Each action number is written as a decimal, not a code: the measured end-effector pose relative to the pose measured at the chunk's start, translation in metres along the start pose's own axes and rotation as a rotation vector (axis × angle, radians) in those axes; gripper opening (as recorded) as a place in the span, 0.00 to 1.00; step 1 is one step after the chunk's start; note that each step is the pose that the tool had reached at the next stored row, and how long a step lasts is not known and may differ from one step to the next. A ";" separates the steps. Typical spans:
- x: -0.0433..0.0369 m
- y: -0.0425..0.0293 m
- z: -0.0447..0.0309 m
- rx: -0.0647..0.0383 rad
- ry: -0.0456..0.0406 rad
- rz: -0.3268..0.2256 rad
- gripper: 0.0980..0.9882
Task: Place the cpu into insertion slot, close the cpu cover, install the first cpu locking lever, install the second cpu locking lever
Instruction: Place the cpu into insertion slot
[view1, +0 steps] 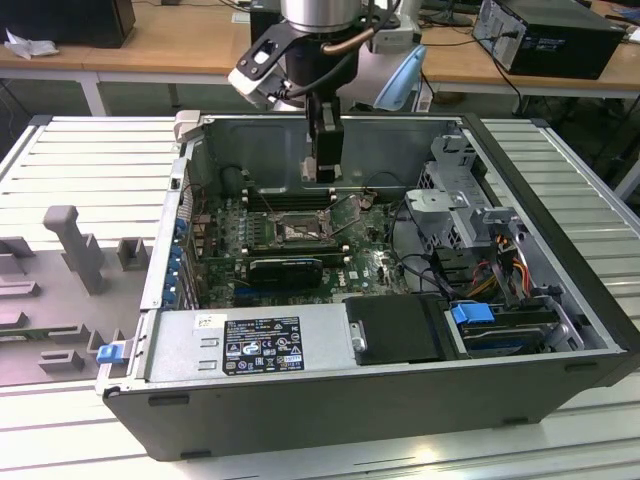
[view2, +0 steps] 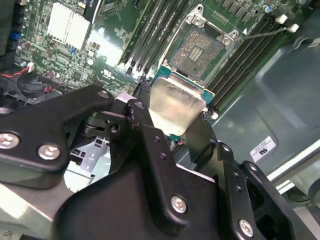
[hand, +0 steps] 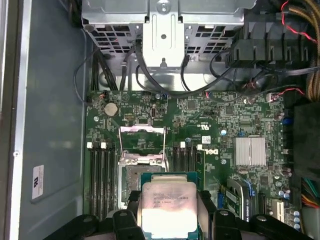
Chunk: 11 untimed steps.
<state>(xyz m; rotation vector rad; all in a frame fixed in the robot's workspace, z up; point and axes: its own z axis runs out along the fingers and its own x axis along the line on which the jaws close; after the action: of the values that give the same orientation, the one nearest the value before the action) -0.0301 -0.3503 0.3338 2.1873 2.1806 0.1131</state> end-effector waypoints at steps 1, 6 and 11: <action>0.0000 -0.0003 0.0032 0.000 0.0000 0.000 0.48; 0.0011 -0.0033 0.0143 0.000 0.0000 0.000 0.48; 0.0102 -0.0074 0.0379 0.000 0.0000 0.000 0.48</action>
<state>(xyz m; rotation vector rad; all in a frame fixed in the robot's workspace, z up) -0.0341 -0.3395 0.2956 2.1872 2.1807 0.1131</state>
